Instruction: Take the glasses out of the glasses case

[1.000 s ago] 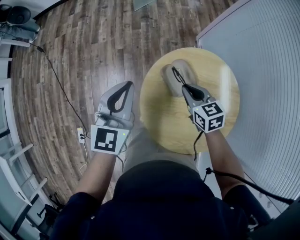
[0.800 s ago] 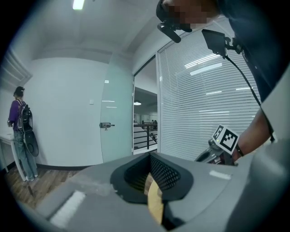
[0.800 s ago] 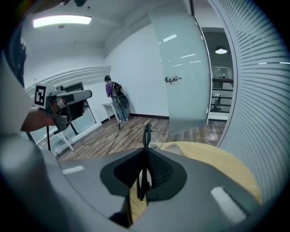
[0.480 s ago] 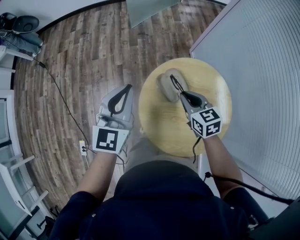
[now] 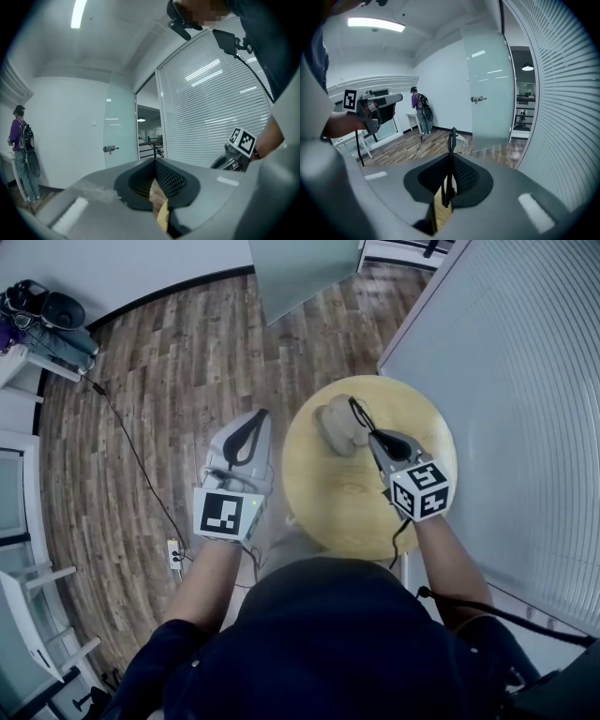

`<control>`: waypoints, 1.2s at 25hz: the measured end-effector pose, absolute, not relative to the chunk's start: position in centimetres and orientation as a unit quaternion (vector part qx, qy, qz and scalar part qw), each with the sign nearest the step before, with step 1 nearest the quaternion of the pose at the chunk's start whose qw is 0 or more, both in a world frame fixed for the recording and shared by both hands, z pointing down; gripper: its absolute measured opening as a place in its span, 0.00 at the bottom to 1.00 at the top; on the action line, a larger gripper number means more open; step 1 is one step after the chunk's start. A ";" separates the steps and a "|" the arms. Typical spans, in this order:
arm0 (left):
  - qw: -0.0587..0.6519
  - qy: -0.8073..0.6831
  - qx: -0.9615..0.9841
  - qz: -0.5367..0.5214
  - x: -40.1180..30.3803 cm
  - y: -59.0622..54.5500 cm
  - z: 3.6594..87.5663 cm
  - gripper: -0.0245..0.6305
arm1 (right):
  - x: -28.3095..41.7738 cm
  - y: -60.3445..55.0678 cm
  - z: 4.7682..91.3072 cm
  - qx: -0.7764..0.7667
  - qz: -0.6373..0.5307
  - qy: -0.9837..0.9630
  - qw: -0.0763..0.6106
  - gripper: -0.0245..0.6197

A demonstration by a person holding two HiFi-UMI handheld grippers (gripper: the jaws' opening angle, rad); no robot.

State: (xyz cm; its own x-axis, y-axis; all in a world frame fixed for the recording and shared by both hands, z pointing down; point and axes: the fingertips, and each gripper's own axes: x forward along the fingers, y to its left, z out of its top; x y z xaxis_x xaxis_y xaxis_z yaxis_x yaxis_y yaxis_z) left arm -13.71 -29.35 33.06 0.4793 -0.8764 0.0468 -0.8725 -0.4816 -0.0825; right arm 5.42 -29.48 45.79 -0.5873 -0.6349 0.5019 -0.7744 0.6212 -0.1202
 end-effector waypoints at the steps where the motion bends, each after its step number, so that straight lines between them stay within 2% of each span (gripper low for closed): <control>1: 0.029 0.507 -0.860 -0.041 -13.6 -29.1 32.7 0.05 | 5.6 -29.1 45.3 0.404 0.163 -0.876 0.206 0.09; 14: 0.099 0.495 -0.862 -0.049 -11.8 -27.1 26.5 0.05 | 8.5 -26.8 38.4 0.419 0.139 -0.884 0.155 0.09; 30: 0.105 0.490 -0.865 -0.037 -9.8 -25.8 24.5 0.05 | 10.5 -25.7 31.1 0.441 0.083 -0.889 0.085 0.09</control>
State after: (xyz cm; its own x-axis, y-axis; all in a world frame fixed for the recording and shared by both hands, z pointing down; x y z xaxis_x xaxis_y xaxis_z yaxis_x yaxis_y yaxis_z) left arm -9.80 -25.85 24.49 0.5180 -0.8545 -0.0393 -0.8390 -0.4986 -0.2181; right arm 10.46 -25.65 31.05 -0.5959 -0.7711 0.2244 -0.7992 0.5968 -0.0717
